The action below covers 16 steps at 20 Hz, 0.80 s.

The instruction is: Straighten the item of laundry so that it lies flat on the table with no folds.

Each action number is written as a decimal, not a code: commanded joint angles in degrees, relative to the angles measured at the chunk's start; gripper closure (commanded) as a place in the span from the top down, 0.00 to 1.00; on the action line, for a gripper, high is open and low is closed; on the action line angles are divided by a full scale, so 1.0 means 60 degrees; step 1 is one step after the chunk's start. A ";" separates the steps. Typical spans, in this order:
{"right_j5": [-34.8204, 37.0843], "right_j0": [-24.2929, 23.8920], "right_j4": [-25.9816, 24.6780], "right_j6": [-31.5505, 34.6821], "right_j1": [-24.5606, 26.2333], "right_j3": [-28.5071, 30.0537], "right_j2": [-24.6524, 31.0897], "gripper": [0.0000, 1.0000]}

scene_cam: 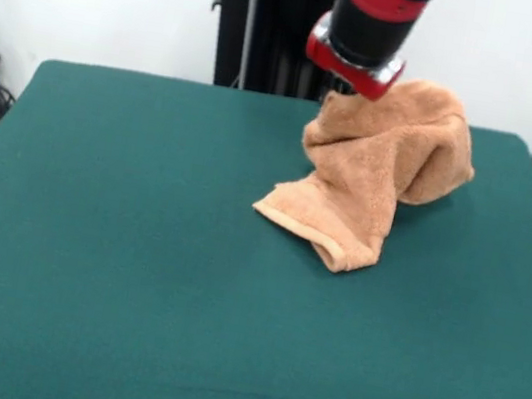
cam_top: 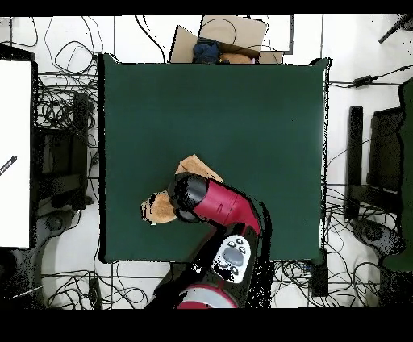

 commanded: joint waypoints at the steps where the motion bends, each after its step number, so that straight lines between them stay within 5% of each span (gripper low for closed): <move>1: -0.1076 -0.0546 -0.0824 -0.0212 0.0322 0.0998 0.1644 0.00; 16: -0.0847 -0.2244 -0.2358 -0.0419 0.0511 0.0649 0.2338 0.00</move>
